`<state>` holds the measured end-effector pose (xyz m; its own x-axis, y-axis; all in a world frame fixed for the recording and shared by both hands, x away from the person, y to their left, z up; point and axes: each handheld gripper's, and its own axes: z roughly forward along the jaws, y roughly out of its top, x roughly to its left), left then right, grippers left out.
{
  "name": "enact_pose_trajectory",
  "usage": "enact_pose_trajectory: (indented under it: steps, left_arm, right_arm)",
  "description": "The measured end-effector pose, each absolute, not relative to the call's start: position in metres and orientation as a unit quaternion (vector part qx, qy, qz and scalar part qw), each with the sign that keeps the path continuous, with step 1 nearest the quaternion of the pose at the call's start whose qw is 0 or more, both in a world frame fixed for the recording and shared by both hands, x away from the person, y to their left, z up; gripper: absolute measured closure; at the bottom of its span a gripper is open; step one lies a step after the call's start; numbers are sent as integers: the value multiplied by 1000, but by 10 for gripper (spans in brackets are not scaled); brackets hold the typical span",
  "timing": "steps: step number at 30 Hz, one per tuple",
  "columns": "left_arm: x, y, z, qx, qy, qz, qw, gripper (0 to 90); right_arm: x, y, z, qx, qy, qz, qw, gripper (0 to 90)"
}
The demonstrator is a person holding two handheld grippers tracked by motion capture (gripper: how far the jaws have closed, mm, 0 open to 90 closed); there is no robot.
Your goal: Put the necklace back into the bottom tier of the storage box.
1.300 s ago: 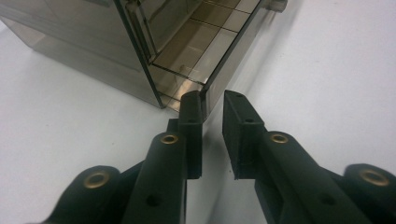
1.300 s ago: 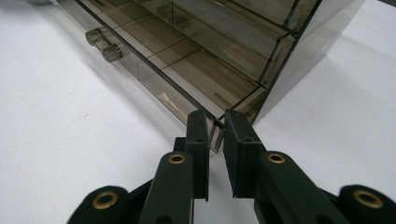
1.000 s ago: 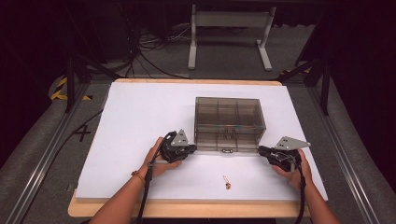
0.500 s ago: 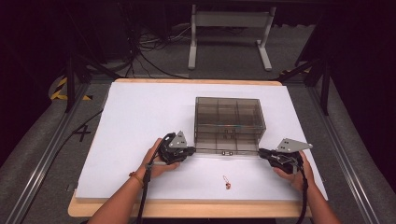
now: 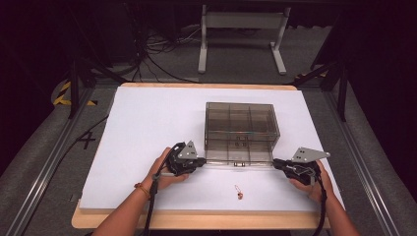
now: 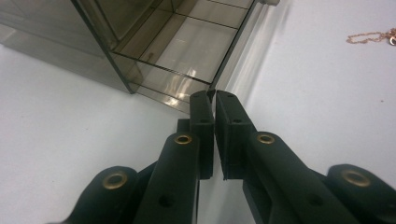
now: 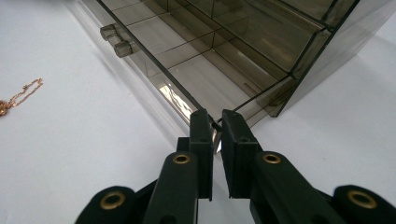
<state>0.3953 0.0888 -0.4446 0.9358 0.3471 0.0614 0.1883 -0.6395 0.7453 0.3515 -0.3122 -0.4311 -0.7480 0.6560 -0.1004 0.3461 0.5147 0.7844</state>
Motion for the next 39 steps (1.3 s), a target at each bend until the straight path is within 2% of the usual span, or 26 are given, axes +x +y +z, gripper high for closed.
enact_pose_trajectory:
  steps: [23,39]
  left_arm:
    - [387,87,-444,913,120,94,380,853]
    - [385,94,-434,904,124,104,395,803]
  right_arm:
    - [347,-312,-427,282,857,389,184,841]
    - [345,-310,-422,283,855,391,192,837]
